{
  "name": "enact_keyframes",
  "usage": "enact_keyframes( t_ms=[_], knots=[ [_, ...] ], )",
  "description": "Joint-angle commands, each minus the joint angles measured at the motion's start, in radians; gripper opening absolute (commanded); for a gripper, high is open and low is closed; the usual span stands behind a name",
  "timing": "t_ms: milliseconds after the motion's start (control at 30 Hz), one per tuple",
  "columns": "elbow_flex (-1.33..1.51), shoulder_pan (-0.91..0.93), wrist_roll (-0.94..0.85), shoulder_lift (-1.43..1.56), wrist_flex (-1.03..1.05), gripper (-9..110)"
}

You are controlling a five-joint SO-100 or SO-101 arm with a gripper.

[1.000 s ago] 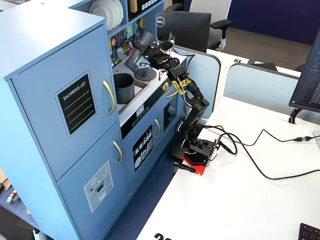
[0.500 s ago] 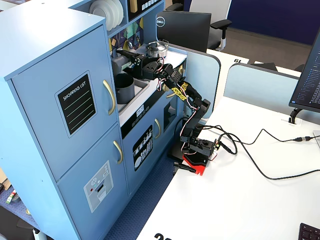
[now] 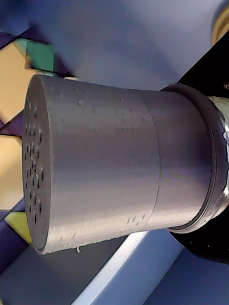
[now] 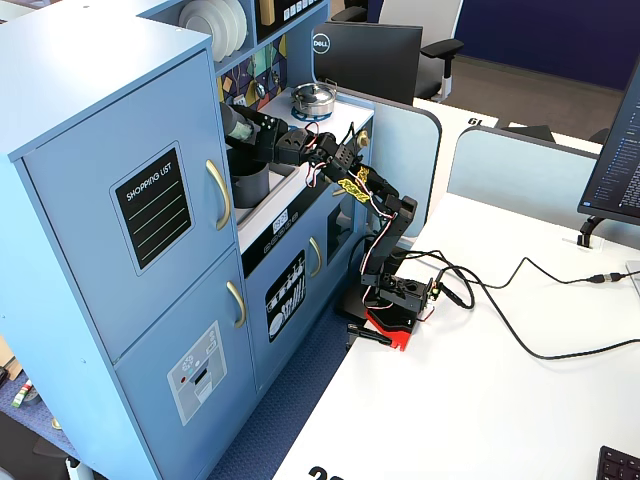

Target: Put salt in the gray recipient

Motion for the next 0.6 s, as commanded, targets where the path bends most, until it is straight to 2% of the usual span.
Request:
enact_keyframes(
  t_ms=[0,233,567],
  knots=[
    [-0.02,0.04,0.109,-0.003,0.049,0],
    [0.097,0.133,0.156,0.026,0.123,0],
    [-0.089,-0.003,0.117,-0.054,-0.077,0]
  ],
)
